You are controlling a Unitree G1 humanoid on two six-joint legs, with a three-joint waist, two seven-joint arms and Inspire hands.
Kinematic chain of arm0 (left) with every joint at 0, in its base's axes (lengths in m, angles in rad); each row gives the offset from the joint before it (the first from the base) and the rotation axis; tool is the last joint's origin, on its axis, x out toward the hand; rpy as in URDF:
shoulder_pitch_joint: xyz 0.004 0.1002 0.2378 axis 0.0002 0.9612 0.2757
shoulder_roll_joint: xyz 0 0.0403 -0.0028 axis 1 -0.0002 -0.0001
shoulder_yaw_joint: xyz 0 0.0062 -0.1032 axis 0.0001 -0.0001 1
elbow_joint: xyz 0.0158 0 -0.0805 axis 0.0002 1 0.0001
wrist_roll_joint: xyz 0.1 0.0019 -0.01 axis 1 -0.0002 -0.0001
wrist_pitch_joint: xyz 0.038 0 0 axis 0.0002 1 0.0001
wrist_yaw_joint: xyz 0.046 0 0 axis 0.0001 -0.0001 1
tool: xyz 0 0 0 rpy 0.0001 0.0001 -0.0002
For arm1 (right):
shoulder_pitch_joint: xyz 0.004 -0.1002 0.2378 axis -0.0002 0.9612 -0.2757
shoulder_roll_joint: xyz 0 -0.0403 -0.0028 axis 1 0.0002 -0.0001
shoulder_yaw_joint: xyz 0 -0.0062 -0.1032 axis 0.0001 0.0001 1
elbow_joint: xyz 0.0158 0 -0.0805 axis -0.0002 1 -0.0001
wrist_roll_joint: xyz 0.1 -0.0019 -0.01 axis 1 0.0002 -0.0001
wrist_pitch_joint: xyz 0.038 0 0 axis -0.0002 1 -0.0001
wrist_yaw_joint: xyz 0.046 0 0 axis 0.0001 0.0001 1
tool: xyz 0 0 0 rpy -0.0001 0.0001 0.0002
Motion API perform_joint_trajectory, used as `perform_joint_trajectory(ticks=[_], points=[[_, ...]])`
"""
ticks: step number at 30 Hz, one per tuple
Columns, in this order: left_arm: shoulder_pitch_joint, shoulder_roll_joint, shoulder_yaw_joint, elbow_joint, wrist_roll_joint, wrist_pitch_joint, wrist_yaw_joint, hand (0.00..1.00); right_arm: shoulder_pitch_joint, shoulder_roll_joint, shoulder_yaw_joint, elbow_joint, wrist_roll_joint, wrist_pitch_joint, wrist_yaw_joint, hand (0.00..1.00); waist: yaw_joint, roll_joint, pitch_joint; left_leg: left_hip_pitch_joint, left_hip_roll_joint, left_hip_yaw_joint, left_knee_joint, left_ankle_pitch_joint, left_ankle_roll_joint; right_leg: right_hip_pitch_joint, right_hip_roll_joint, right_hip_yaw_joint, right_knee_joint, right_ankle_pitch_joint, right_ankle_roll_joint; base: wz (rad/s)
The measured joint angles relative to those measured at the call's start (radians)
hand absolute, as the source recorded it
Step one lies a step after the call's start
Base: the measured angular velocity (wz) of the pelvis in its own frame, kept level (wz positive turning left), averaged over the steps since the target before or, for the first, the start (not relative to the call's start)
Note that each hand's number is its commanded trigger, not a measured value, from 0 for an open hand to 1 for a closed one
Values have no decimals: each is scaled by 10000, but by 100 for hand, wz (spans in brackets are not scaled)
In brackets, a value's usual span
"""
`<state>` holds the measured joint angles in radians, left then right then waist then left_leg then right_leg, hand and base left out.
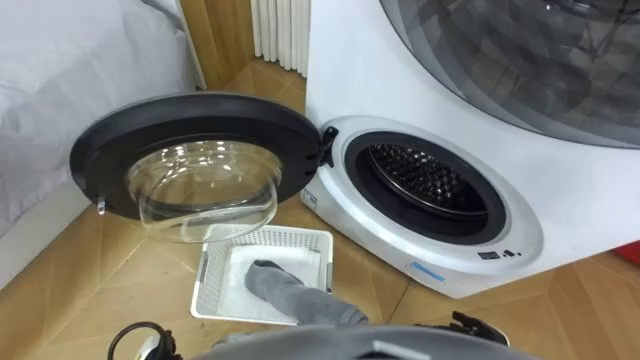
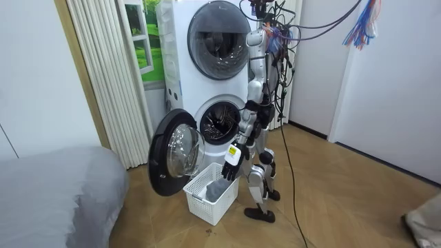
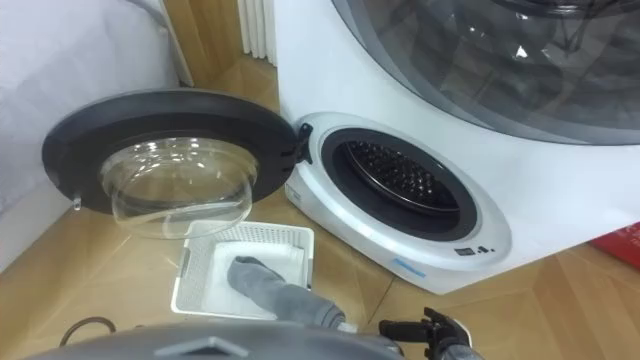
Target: Put towel into washing machine
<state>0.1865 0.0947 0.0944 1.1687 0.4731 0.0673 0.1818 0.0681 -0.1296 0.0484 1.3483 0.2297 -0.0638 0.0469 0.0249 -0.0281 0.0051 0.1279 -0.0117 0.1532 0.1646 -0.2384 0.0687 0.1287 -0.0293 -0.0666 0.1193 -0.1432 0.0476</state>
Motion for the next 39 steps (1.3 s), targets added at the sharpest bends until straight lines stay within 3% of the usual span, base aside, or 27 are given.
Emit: perform_joint_trajectory(ticks=[13, 23, 29, 34, 39], points=[[-46, -5, -1, -13, 12, -6, -203, 0, -91, -35, 48, 83, -67, -1, 190, 0, 19, -27, 12, -5, 8, 96, -26, -5, -2, -114, 13, 95, 5, 9, -14, -1], [-456, 52, -155, -298, -19, -109, -163, 0, -221, -58, 100, 62, -58, -20, 308, 0, -85, -82, -21, -560, 4, 84, 47, -1, 2, -617, 8, 100, 15, 28, -44, 0], [-1330, 173, -629, -286, -94, -705, 102, 0, -602, -170, 485, 62, -98, -109, 342, 0, -238, -42, -11, -1328, 6, 63, 381, 4, 9, -1318, -21, 130, 187, 44, -65, 0], [-2177, 164, -1609, 109, -97, -1452, 262, 0, -1260, -212, 871, 153, -784, -267, 291, 0, -415, 169, 97, -2076, 31, 82, 621, 28, 37, -2054, -30, 110, 391, 70, -106, 0], [-3205, -85, -2173, 847, -109, -1690, 528, 0, -1844, -156, 1236, 161, -876, -315, 140, 0, -561, 365, 202, -3086, 104, 111, 1065, 33, 43, -3176, -27, 110, 991, 70, -108, -2]])
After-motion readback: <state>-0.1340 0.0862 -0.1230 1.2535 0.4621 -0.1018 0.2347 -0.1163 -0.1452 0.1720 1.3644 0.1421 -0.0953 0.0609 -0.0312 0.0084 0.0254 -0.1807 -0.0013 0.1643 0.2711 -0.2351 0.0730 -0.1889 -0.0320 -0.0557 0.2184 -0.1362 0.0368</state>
